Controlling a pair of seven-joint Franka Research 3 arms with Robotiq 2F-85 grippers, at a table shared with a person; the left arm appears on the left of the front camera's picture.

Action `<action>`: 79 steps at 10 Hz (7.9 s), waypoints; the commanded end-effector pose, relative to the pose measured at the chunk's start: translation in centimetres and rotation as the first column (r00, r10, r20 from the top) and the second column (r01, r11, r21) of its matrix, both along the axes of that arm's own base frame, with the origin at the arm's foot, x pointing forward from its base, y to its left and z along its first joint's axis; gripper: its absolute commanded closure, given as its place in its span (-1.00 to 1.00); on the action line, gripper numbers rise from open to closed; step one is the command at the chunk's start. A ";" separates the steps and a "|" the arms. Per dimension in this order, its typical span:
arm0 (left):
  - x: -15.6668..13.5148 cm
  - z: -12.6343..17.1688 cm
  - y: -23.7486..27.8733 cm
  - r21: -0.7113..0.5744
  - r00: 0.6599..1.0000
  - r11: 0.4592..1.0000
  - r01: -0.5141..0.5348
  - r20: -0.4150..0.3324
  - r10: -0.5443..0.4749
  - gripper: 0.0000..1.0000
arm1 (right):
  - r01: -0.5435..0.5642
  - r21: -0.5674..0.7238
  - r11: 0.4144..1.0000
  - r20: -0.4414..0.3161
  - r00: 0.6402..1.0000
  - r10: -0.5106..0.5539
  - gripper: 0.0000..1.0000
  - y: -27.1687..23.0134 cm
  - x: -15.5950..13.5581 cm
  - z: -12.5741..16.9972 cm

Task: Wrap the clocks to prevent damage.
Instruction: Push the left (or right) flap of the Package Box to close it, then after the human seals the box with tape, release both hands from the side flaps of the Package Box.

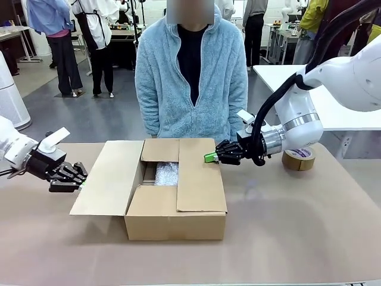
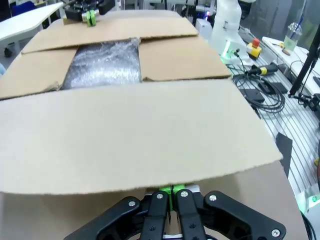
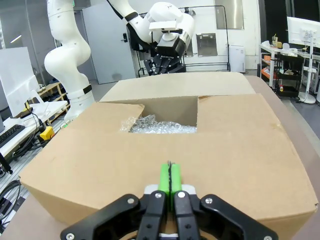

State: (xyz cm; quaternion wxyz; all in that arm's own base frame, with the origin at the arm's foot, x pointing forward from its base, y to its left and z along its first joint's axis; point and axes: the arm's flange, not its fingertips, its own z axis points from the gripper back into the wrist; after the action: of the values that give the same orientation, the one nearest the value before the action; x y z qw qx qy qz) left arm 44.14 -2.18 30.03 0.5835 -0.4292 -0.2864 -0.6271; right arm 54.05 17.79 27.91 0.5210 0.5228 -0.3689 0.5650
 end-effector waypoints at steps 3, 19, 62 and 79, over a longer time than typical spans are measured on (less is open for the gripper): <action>0.6 0.8 -0.4 -0.180 1.000 0.984 -0.005 -0.004 0.004 0.99 | 0.020 -0.017 1.000 0.007 1.000 -0.019 0.98 0.1 -0.1 -0.2; 6.5 0.5 -14.9 -0.198 0.998 0.979 0.044 -0.041 -0.053 0.99 | 0.020 -0.017 1.000 0.007 1.000 -0.019 0.98 0.1 -0.1 -0.2; 6.1 -0.1 -14.1 -0.162 0.999 0.986 0.042 -0.025 -0.046 0.99 | 0.020 -0.017 1.000 0.007 1.000 -0.019 0.98 0.1 -0.1 -0.2; 6.1 -0.1 -14.1 -0.162 0.999 0.986 0.042 -0.025 -0.046 0.99 | 0.020 -0.017 1.000 0.007 1.000 -0.019 0.98 0.1 -0.1 -0.2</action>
State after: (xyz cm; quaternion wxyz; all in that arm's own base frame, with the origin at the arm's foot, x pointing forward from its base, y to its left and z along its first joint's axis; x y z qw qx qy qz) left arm 49.94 -16.18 30.22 0.5354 -0.4914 -0.3181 -0.6088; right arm 54.07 17.78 27.90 0.5222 0.5213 -0.3690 0.5652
